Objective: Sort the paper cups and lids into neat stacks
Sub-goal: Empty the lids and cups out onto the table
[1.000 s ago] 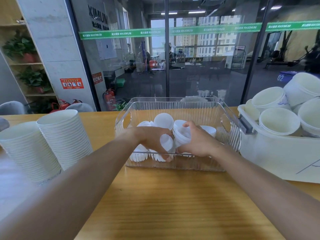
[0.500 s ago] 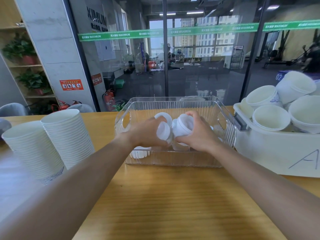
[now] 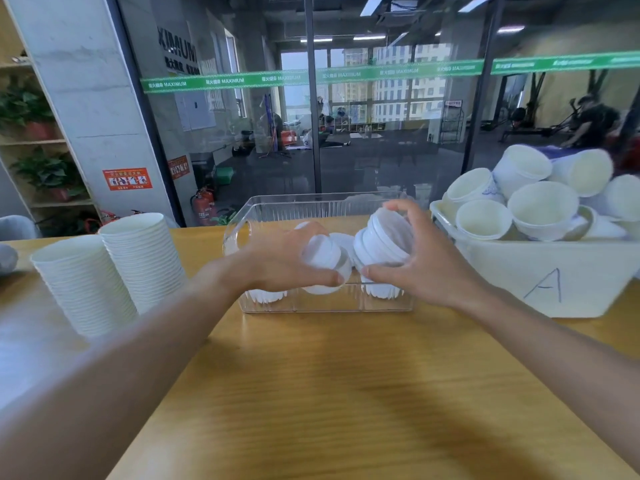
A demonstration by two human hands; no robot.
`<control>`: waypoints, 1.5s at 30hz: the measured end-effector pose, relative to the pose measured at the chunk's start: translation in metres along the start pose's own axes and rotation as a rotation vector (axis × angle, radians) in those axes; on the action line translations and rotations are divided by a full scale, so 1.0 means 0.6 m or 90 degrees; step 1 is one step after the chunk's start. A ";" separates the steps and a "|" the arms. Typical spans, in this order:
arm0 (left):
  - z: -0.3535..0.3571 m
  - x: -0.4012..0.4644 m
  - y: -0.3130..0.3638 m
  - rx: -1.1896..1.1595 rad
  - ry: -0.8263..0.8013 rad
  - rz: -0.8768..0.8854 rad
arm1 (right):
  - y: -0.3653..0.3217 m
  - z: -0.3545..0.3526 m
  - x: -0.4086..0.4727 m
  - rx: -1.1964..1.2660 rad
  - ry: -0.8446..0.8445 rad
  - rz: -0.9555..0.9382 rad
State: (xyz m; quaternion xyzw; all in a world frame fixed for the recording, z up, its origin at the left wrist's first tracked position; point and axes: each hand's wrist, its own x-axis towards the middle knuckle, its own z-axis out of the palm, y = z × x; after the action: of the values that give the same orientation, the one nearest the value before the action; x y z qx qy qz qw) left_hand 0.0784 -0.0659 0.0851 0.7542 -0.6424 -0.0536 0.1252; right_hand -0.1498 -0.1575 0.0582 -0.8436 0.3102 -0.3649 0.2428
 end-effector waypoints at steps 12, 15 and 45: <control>0.144 -0.019 0.222 -0.061 -0.064 0.194 | 0.150 -0.152 -0.217 -0.120 0.027 0.160; 0.190 -0.002 0.271 -0.124 -0.078 0.207 | 0.183 -0.182 -0.243 -0.142 0.048 0.209; 0.236 0.001 0.224 -0.248 0.177 0.266 | 0.146 -0.172 -0.219 -0.125 0.158 0.009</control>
State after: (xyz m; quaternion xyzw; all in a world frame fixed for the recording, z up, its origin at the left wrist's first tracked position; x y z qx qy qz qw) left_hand -0.0840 -0.1029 -0.0168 0.5680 -0.7377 -0.0448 0.3621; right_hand -0.3304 -0.1449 0.0047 -0.8092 0.3782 -0.4329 0.1218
